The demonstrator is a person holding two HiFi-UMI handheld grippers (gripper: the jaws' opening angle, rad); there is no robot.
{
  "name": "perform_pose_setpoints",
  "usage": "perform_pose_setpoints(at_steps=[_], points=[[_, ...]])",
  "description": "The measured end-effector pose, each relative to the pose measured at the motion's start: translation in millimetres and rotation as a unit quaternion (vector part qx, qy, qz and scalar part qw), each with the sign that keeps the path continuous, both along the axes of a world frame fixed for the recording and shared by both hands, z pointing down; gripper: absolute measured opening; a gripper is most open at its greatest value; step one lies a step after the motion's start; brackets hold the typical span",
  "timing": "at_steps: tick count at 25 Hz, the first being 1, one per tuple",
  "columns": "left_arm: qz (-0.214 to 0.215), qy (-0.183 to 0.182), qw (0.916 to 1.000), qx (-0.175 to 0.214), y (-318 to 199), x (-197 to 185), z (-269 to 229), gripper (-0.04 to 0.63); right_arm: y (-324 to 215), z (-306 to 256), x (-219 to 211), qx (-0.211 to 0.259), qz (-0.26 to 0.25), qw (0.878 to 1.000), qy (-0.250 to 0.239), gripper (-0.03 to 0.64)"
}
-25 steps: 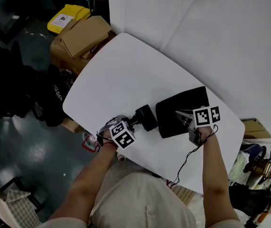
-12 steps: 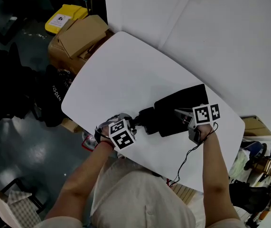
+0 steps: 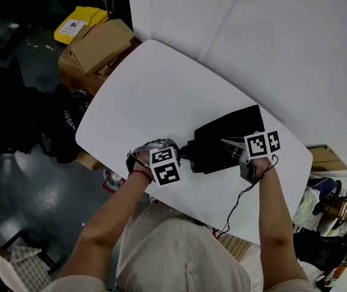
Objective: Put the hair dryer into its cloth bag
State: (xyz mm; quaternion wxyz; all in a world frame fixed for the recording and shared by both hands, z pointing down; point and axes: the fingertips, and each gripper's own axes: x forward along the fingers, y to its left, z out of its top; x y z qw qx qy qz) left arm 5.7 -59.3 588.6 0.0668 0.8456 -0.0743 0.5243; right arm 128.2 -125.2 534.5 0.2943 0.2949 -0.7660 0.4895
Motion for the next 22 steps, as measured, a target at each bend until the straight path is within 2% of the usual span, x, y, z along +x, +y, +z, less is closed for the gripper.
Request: perform_pose_setpoints(at_steps=[3,9,15,22], points=[[0.028,-0.005,0.9996,-0.004,-5.9,10.0,0.7,0.25,0.7,0.4,-0.8,-0.002,-0.003,1.0,-0.002,0.021],[0.043,-0.021,0.9988,0.002,-23.4,25.0,5.8,0.25,3.3,0.7,-4.1,-0.006,-0.014,1.0,-0.009,0.021],[0.023,-0.029,0.9993,0.006,-33.0,37.7,14.4,0.25,5.8,0.4,-6.2,-0.009,-0.019,1.0,-0.014,0.021],[-0.006,-0.007,1.0,-0.003,-33.1,58.0,18.2,0.25,6.5,2.9,-7.5,-0.013,-0.019,1.0,-0.017,0.021]])
